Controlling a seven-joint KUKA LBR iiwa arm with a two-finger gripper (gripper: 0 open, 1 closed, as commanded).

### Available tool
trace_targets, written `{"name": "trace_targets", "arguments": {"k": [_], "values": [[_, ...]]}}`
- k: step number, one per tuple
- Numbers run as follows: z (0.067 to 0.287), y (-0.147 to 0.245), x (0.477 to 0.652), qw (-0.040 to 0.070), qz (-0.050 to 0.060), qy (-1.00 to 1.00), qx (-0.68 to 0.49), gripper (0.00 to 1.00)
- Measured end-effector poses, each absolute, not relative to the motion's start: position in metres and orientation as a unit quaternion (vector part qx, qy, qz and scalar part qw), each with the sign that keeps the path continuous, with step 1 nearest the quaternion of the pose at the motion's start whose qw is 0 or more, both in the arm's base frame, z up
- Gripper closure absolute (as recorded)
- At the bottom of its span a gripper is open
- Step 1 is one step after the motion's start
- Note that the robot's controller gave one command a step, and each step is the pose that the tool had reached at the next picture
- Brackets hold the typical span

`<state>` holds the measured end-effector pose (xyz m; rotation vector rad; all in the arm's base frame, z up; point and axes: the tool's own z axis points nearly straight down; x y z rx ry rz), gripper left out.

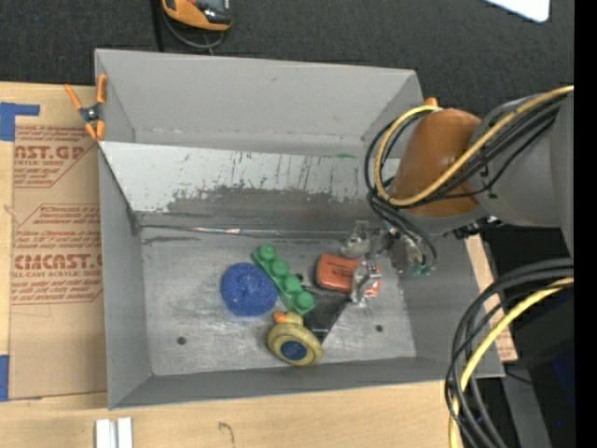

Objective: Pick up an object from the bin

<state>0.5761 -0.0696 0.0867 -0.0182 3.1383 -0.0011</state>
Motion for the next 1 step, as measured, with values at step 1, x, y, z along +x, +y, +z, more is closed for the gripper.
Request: {"name": "trace_targets", "arguments": {"k": [1], "values": [[0.0949, -0.0692, 0.5753, -0.001, 0.0, 1.0, -0.006, 1.0]]}}
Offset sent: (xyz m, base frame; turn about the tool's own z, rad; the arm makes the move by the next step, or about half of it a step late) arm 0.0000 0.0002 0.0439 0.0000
